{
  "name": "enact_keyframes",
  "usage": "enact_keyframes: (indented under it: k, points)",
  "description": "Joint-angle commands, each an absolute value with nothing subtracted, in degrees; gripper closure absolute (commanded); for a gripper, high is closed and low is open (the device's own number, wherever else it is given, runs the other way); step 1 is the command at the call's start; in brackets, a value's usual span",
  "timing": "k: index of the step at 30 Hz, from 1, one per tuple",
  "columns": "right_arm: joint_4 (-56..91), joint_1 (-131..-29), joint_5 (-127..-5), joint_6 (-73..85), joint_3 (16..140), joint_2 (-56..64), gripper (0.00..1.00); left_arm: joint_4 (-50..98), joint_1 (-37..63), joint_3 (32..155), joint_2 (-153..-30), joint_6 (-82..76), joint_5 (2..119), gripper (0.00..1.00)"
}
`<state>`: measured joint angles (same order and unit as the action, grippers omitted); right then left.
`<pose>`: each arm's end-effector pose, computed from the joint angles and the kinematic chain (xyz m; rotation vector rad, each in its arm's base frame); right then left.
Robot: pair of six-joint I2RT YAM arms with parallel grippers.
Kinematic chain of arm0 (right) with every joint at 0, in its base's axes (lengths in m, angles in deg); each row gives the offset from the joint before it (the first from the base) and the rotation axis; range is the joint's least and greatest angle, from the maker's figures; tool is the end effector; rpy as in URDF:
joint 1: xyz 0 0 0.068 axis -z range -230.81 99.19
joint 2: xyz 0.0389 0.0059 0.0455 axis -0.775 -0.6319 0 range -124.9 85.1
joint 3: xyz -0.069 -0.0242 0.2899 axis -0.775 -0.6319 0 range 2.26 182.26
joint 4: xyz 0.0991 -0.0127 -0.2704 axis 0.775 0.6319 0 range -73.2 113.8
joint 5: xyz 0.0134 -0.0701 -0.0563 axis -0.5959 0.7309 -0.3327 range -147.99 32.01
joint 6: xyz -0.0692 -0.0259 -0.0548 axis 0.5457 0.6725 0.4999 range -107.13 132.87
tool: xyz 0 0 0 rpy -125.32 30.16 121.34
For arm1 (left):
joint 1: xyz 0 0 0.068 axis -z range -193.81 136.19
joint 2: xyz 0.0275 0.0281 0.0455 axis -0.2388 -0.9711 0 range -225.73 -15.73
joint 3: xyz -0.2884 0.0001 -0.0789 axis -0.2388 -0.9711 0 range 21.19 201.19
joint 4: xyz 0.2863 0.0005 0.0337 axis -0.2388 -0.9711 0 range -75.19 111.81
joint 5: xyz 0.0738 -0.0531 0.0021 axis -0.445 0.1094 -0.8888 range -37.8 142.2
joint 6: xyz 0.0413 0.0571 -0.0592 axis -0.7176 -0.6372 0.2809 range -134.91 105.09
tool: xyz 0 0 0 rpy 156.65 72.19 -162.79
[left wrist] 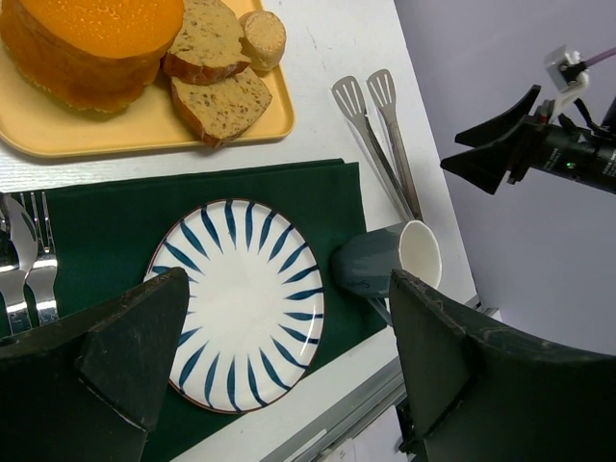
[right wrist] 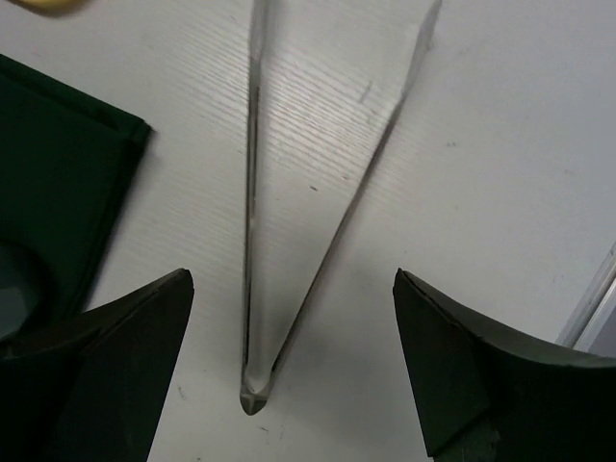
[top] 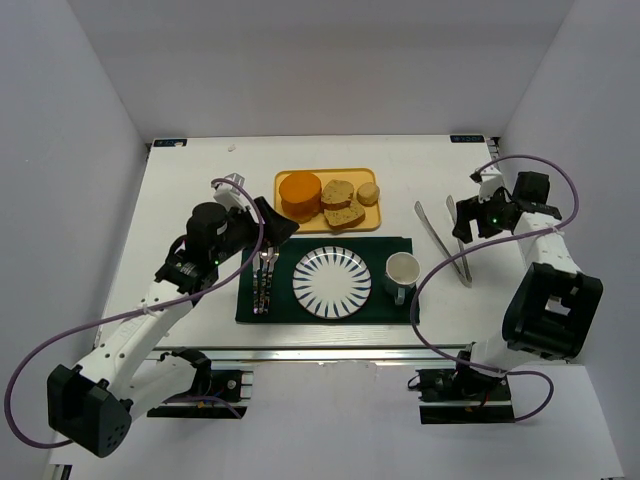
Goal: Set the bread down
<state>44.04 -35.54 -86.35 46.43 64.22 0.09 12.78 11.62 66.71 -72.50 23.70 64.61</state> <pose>0.3609 -0.0578 0.2386 -0.5757 2.2493 0.1869 0.2502 -0.1387 0.3088 -0.0803 2.0352 -0.9373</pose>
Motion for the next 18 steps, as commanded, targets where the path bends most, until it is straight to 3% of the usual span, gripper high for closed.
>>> enact_keyframes:
  k: [1, 18]
  points:
    - [41.68, -35.78, -78.48, 43.37, 64.05, -1.2, 0.11, 13.46, 11.41, 65.67, -71.01, 24.02, 64.24, 0.07]
    - [37.9, -40.26, -72.67, 41.17, 60.71, -11.4, 0.1, 11.88, 11.41, 65.75, -71.1, 24.11, 63.45, 0.07]
